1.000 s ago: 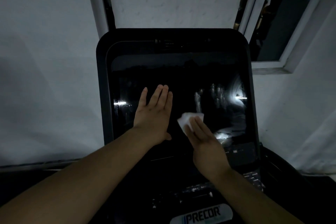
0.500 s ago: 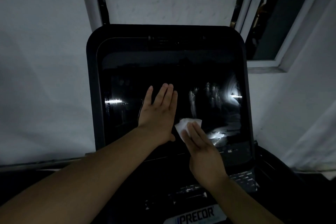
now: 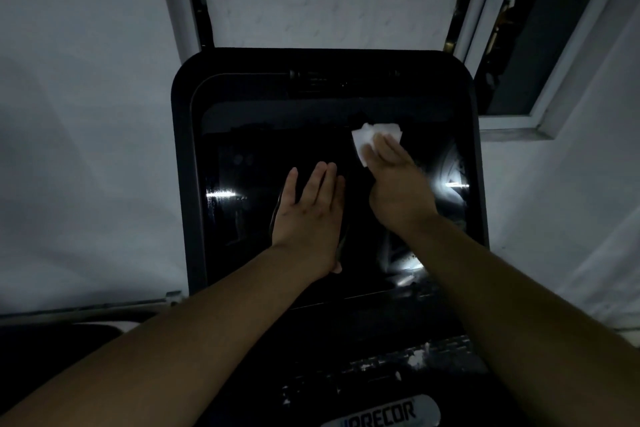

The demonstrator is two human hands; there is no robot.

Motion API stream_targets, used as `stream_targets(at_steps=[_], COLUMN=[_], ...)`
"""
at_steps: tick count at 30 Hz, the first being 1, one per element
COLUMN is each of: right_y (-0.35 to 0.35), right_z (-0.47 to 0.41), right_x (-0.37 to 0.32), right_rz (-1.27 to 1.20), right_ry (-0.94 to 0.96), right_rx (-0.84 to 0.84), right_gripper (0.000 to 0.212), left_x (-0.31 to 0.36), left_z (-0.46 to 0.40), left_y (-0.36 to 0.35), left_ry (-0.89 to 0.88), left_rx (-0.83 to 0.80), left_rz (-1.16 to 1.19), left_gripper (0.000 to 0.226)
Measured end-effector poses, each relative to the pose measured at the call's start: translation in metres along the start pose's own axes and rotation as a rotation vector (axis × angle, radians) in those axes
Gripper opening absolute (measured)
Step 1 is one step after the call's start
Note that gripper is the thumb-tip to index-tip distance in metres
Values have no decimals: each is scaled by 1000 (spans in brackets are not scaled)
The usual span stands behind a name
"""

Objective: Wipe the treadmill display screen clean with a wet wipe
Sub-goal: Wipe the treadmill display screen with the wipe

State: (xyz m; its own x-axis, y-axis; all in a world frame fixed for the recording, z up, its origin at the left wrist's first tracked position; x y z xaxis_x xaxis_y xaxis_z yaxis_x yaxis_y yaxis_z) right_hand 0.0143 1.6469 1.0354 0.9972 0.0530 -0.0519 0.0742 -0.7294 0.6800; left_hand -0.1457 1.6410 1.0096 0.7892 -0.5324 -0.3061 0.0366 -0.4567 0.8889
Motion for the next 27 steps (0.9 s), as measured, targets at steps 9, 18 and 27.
stream_targets(at_steps=[9, 18, 27], right_y=[6, 4, 1], right_z=[61, 170, 173], right_x=[-11, -18, -13], right_rz=[-2, -103, -144], right_ry=[87, 62, 52], right_rx=[11, -54, -38], right_gripper=[61, 63, 60], left_x=[-2, 7, 27], left_z=[-1, 0, -18], left_y=[-2, 1, -4], left_ry=[-7, 3, -64], left_rx=[-2, 25, 56], left_rz=[15, 38, 22], left_gripper=[143, 144, 140])
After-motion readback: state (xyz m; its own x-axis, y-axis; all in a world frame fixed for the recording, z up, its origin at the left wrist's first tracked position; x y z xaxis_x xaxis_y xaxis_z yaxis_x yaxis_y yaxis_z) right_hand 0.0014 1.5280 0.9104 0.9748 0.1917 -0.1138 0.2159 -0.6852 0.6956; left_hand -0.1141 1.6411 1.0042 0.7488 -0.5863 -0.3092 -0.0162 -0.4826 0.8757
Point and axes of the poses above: each hand's wrist, its own z-axis away from the middle knuckle, its own y-axis out of the back of the hand, x = y × z, the point moved 4 cm from there along -z, towards the middle knuckle, and after that the axes turned 12 degrees about x, right-handed, at the moved point
